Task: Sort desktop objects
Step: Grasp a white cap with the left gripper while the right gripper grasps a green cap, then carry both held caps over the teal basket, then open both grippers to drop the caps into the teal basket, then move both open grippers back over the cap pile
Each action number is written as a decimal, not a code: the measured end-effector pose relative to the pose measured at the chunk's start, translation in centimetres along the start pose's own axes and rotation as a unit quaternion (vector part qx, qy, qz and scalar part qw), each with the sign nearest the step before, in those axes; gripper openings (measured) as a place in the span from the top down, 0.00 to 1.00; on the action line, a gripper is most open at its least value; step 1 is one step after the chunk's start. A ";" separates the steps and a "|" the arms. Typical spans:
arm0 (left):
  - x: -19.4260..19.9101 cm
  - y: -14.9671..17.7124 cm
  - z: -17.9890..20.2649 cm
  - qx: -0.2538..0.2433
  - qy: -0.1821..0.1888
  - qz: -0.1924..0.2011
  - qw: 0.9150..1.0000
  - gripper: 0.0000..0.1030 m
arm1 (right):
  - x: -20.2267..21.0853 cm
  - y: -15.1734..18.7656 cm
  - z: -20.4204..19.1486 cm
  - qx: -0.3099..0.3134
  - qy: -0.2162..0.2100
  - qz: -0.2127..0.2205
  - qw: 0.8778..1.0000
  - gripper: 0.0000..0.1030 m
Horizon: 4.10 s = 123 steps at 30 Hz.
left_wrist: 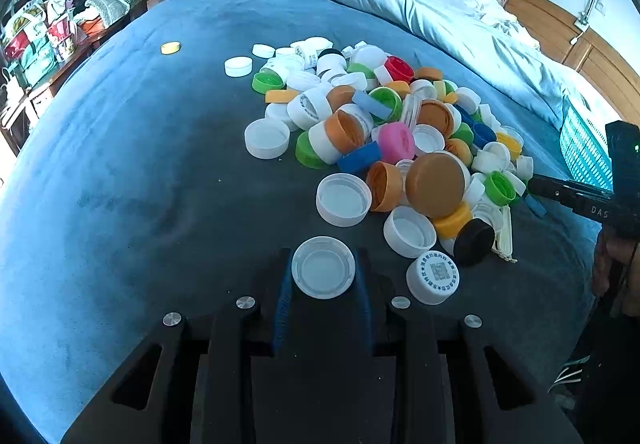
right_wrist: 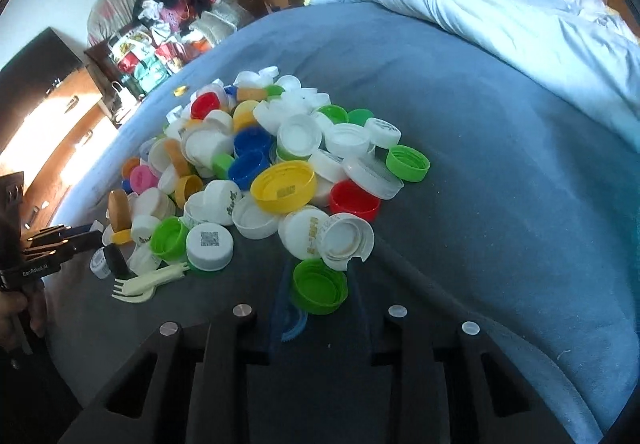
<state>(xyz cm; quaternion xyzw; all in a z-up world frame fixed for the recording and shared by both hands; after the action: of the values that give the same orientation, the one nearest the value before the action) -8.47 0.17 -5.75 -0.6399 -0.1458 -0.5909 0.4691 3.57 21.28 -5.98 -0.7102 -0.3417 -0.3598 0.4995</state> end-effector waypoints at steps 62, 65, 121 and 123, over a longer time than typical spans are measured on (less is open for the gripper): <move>3.9 -15.7 57.7 -0.262 0.155 -0.031 0.952 0.76 | 32.5 2.5 28.6 -0.193 0.229 0.105 0.948 0.87; 3.9 -15.4 58.4 -0.267 0.150 -0.031 0.951 0.76 | 32.4 2.6 29.1 -0.194 0.227 0.105 0.949 0.87; 0.5 3.2 6.5 0.084 -0.061 0.002 0.995 0.39 | 16.2 2.2 -0.1 0.060 0.042 0.127 0.989 0.10; -0.1 2.6 6.4 0.086 -0.058 0.005 0.995 0.41 | 15.4 2.3 -0.4 0.062 0.039 0.122 0.990 0.14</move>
<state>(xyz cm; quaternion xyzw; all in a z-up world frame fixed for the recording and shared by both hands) -2.61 3.81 -6.12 -0.6310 -0.2201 -0.5355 0.5164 13.21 22.25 6.15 -0.6997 -0.2550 -0.3016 0.5953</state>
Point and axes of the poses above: each gripper's, at about its wrist camera, not at the fingertips, and x roughly against the way its jaws point, z to its right, y to its underside, the point moved 10 cm from there along -x, roughly the way its jaws point, and after that the axes turned 9 degrees about -z, right-handed, at the moved point
